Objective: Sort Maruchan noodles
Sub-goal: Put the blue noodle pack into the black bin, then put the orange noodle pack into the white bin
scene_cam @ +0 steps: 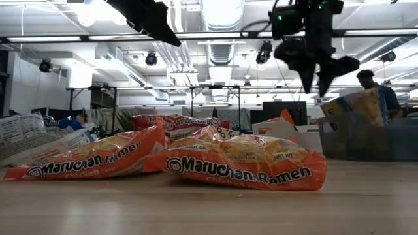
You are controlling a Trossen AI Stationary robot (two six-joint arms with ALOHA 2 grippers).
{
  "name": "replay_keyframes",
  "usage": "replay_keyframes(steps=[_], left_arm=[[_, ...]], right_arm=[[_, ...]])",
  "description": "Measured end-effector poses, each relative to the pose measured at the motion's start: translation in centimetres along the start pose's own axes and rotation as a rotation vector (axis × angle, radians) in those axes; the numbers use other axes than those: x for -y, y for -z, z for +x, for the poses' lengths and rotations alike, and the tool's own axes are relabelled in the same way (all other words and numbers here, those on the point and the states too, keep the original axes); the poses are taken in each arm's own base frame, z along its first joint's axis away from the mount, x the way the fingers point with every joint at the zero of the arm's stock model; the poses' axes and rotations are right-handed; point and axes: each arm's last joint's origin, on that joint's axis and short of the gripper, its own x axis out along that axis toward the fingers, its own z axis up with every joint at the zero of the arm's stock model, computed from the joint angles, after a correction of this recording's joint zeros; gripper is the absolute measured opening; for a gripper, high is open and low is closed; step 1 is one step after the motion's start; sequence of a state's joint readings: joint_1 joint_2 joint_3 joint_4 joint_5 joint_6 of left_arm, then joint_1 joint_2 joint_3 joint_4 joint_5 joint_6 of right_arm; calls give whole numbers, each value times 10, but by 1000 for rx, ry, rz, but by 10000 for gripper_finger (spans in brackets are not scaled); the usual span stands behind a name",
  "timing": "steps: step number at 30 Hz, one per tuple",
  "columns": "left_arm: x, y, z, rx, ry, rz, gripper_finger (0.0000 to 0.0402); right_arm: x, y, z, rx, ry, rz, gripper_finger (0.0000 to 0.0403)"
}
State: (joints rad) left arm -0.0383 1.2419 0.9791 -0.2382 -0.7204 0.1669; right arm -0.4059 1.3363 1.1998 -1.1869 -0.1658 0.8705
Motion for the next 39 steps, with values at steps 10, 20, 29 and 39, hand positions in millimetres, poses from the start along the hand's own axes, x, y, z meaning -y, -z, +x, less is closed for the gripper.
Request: replay_keyframes(steps=[10,20,29,39], left_arm=[[0,2,0,-19,3,17,139],[3,10,0,-69,46,64,139],[21,32,1,-125,460,77,139],[36,60,11,-99,465,-136,139]], right_arm=[[15,17,-28,-28,333,-59,123],[11,33,-12,93,228,-277,33],[-13,60,28,381,-147,-591,9],[-42,87,54,940,-684,-978,9]])
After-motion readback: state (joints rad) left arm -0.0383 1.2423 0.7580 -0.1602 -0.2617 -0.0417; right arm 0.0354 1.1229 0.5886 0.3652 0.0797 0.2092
